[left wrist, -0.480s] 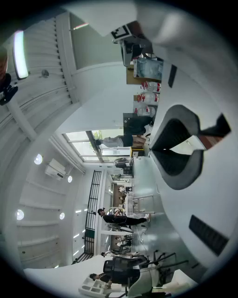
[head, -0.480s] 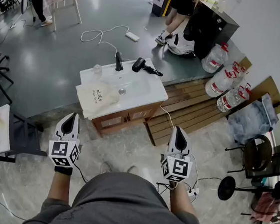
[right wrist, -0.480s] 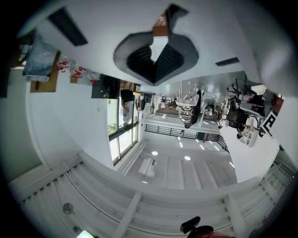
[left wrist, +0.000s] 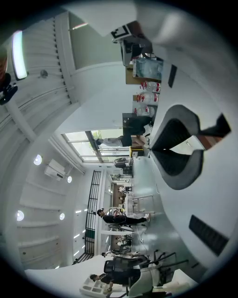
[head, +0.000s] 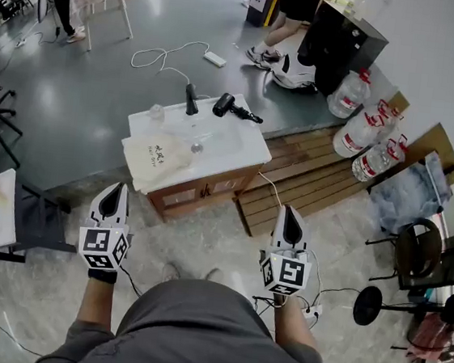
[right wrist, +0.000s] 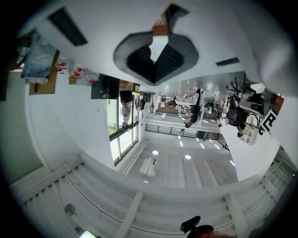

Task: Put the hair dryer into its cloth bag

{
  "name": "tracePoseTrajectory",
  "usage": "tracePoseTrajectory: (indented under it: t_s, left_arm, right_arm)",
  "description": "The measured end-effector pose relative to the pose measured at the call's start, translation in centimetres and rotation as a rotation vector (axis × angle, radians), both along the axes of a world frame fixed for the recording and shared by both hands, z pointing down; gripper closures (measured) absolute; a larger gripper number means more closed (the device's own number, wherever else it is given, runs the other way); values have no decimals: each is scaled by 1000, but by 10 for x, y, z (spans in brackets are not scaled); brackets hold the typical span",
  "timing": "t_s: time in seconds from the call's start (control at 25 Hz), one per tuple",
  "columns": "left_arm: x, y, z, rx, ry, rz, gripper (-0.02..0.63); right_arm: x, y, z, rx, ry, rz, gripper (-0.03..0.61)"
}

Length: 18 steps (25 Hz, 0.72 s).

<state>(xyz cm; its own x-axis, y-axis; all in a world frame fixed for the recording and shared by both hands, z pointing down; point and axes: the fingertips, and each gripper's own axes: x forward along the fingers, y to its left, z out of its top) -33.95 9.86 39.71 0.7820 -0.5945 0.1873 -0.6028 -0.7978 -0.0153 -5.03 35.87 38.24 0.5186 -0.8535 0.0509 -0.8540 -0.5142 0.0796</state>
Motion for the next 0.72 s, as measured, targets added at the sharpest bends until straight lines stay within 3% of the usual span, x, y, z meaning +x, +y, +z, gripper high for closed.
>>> tracePoseTrajectory:
  t_s: [0.16, 0.72]
  left_arm:
    - [7, 2, 2, -1, -7, -7, 611]
    - [44, 37, 18, -9, -43, -77, 611]
  right_arm:
    - [8, 7, -1, 38, -9, 0, 577]
    - [67, 19, 27, -16, -21, -61, 577]
